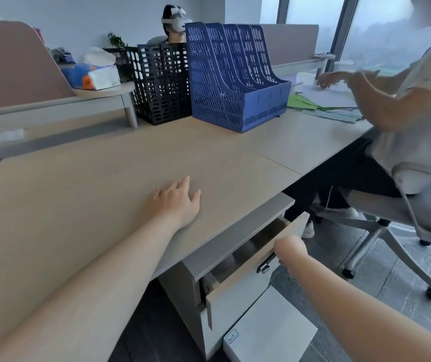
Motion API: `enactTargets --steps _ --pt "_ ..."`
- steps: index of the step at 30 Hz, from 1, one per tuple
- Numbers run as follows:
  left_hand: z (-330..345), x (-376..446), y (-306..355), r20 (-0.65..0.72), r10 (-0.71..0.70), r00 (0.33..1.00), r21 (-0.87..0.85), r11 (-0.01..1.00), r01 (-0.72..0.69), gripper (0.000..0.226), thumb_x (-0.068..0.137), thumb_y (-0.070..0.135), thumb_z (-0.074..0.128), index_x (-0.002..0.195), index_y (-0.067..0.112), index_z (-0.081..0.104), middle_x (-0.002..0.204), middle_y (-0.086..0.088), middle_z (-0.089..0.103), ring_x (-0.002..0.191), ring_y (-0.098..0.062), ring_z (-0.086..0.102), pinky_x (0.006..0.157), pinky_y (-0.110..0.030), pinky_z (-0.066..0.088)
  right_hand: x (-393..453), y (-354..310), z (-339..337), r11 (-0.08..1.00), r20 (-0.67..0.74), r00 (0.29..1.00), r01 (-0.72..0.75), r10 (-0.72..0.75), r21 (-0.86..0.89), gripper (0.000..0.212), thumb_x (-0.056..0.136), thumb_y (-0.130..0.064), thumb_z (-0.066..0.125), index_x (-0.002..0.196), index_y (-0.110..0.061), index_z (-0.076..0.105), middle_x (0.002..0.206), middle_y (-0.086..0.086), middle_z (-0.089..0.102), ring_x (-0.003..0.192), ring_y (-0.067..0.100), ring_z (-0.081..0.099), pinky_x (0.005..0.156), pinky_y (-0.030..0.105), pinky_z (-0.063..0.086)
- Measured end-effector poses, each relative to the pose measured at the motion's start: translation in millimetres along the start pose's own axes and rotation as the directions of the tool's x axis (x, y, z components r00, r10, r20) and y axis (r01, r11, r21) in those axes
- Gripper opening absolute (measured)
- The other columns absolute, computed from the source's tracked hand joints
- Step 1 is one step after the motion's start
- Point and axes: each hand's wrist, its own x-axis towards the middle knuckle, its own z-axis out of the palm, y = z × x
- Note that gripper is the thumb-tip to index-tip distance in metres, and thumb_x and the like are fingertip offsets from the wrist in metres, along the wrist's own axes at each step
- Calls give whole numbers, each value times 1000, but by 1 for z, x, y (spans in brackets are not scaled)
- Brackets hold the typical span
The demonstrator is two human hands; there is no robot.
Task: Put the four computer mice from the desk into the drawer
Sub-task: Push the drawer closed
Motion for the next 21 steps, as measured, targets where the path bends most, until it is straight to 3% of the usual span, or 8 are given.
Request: enactTargets --steps 2,4,6,8,11,15,18,21 --pt "1 4 -5 -3 -21 1000 -22 1000 21 63 98 50 26 154 22 15 161 -4 23 147 -23 21 120 -43 14 1 -3 0 994 -31 999 14 -10 111 34 95 -6 48 128 -4 56 92 1 60 70 17 53 62 24 43" --pt "2 7 -7 2 -28 1000 -22 999 28 64 98 51 26 154 23 15 161 -3 21 148 -21 18 120 -43 14 10 -6 5 855 -33 996 -50 78 516 32 94 -6 46 124 -2 59 101 8 64 68 13 51 57 21 41" --pt "4 11 -7 3 -28 1000 -16 999 28 64 97 51 25 154 23 15 162 -2 19 149 -19 16 120 -43 12 15 -5 12 794 -92 995 22 43 607 35 94 -5 42 124 1 58 112 16 63 62 10 45 49 19 39" --pt "5 15 -7 -1 -28 1000 -12 1000 28 63 98 50 25 154 22 15 162 0 17 149 -18 14 120 -43 10 29 -4 19 808 -41 999 30 -7 588 44 96 -3 34 138 -5 47 112 13 58 70 16 46 52 20 35" --pt "6 21 -7 8 -29 1000 7 1000 29 64 98 49 25 154 20 16 163 1 14 150 -16 11 121 -42 8 32 -3 23 875 3 996 75 -86 478 54 97 -2 24 150 -14 24 130 16 56 79 22 49 58 26 36" --pt "8 23 -7 6 -32 999 30 999 32 66 97 50 24 153 17 17 163 1 13 150 -14 8 121 -42 7 28 3 27 879 -40 995 101 -93 465 53 95 -3 32 147 -11 30 138 26 50 75 22 44 58 28 35" --pt "9 23 -7 -3 -32 999 18 999 32 66 98 49 26 153 14 18 163 -1 14 150 -14 9 122 -40 7 27 0 37 887 -87 982 190 -170 421 62 91 4 33 149 -17 26 136 27 49 91 26 46 70 31 39" --pt "7 23 -5 -10 -25 1000 21 999 25 66 98 49 26 152 13 21 163 -1 15 150 -15 10 122 -40 8 32 -2 36 897 -67 981 192 -180 399 64 91 4 33 150 -18 23 136 27 48 115 41 53 79 28 36"
